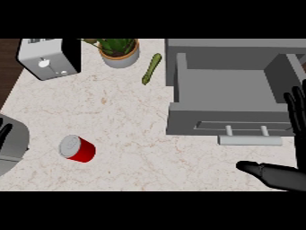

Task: Pick up the can, place it into the drawer and close the drawer

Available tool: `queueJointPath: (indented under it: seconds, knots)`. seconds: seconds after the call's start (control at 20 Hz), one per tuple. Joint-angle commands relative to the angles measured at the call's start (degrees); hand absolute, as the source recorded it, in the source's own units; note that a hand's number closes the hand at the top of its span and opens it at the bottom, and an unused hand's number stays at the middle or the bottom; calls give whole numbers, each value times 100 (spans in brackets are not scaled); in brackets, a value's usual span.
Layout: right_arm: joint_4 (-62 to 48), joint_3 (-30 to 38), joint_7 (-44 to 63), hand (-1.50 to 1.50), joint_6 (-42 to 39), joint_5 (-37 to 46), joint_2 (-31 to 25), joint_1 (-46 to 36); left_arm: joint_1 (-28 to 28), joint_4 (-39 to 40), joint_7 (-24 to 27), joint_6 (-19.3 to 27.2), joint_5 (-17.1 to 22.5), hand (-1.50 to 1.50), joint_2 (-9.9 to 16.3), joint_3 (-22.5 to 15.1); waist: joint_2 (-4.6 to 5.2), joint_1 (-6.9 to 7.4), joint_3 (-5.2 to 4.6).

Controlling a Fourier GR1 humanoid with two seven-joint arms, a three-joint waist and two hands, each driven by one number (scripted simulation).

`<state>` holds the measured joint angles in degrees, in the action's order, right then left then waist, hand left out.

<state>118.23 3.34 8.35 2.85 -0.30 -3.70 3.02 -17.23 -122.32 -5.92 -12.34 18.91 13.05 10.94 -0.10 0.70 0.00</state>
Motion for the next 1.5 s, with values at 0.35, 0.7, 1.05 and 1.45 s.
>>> queueJointPath:
  seconds: [0.35,0.7,1.05,1.45]
  knots:
    - [-183,210,315,-150,73,-8,-1,-13,-30,-471,-1207,-296,1022,-150,161,922,4,-51,0]
    - [-20,289,122,-150,-102,-104,-19,248,-32,176,-671,-556,-129,-150,-468,255,6,-68,-1]
    - [109,487,36,-150,-296,-309,-83,413,-303,306,-329,-364,-1131,-150,-1056,-310,3,-65,1]
    - [209,842,-55,-150,-542,-523,-234,539,81,1796,581,-387,-1730,-150,-1090,-272,7,-79,0]
